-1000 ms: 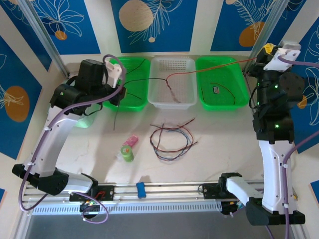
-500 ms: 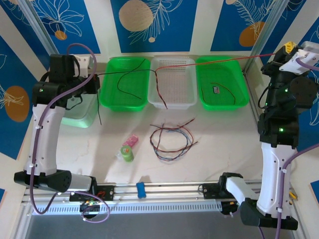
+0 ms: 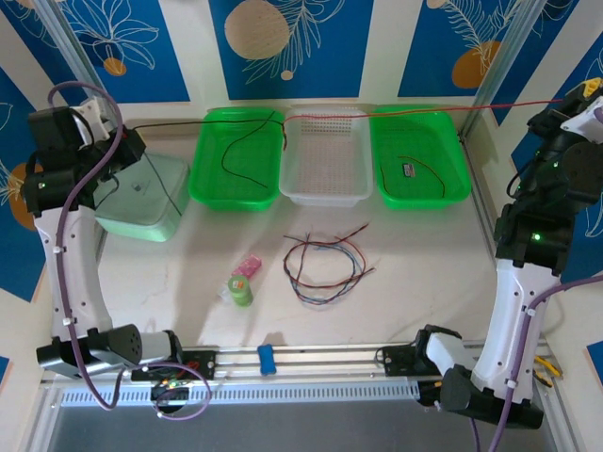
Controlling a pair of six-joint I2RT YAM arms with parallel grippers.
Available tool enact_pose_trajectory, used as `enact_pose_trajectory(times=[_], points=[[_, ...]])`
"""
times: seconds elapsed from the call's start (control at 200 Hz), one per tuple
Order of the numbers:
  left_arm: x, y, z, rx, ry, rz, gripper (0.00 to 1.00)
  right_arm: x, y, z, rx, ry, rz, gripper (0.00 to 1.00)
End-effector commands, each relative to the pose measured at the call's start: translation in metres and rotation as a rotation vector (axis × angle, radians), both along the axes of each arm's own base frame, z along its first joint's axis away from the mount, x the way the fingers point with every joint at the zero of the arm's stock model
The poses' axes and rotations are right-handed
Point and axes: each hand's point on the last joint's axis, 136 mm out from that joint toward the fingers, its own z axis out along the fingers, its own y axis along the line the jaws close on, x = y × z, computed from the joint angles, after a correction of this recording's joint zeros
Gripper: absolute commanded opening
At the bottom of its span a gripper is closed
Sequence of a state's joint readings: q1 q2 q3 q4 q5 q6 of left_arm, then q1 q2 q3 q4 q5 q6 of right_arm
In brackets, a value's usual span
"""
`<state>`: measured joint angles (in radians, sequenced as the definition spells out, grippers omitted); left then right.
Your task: Untangle the cables
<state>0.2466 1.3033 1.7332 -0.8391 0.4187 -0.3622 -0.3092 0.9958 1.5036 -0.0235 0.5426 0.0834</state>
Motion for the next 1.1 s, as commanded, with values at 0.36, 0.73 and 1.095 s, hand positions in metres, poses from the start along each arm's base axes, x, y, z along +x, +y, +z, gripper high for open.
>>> enact_pose_trajectory(times=[0.36,0.73,1.095], points=[[0.015,0.011,0.038,-0.141,-0.15,-0.032,0.0,-0.006,-0.004,0.002,0.064,-0.053,0.047,0.0],[0.055,-0.038,0.079,-0.12,-0.248,-0.143,0.0,0.007,0.019,0.011,0.074,-0.026,0.195,0.0],[0.094,-0.087,0.066,-0.075,-0.204,-0.23,0.0,0.012,0.077,0.059,0.048,-0.078,0.447,0.0]])
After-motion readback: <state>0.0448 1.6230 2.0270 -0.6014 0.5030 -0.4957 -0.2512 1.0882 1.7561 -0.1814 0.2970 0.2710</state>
